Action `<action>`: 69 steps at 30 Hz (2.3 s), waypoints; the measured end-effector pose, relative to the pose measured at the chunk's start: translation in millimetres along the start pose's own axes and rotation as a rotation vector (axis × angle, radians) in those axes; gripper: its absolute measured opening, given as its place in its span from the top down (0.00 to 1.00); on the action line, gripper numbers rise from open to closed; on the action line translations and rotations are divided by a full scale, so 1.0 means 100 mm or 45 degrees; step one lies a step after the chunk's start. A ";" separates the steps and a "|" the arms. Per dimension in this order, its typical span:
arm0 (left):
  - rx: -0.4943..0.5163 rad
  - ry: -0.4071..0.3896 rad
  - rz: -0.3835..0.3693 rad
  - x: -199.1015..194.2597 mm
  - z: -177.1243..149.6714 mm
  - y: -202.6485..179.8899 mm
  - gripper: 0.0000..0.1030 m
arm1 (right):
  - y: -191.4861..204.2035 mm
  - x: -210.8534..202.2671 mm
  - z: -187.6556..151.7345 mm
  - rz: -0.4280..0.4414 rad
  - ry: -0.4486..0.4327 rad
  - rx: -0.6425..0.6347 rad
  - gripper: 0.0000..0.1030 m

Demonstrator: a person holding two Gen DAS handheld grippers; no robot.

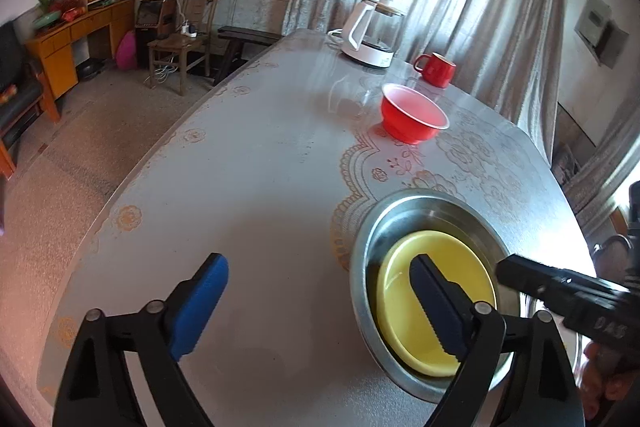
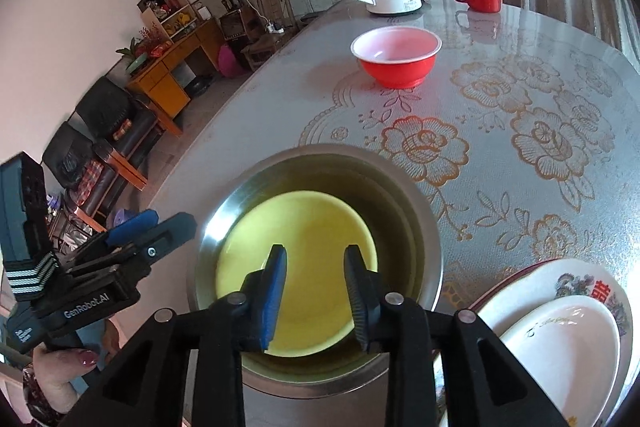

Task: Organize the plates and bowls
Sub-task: 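Move the right gripper to the rim of the pink-and-red bowl, then grasp the pink-and-red bowl rim with the right gripper and lift it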

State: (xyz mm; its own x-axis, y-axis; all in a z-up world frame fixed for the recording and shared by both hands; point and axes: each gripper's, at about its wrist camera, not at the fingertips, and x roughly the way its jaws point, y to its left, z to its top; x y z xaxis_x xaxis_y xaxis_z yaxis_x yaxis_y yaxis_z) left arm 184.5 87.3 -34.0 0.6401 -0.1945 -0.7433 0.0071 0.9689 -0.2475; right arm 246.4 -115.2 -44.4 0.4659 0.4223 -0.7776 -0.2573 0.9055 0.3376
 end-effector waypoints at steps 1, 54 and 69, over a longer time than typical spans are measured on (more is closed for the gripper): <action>-0.002 0.005 -0.002 0.01 0.02 0.01 0.10 | -0.01 -0.03 0.04 -0.008 -0.013 0.003 0.71; 0.029 0.024 -0.069 0.57 0.80 -0.13 0.04 | -1.44 1.10 1.43 0.095 0.001 0.493 0.95; 0.167 -0.031 -0.137 0.51 0.92 -0.57 0.17 | -1.12 0.52 1.16 0.219 -0.026 0.425 0.95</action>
State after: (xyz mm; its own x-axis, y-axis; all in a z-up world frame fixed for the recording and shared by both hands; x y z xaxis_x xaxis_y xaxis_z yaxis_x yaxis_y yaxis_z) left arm 287.0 36.0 -0.5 0.6485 -0.2962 -0.7013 0.1761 0.9546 -0.2403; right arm 397.2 -189.3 -61.2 0.4574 0.5669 -0.6851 -0.0448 0.7841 0.6190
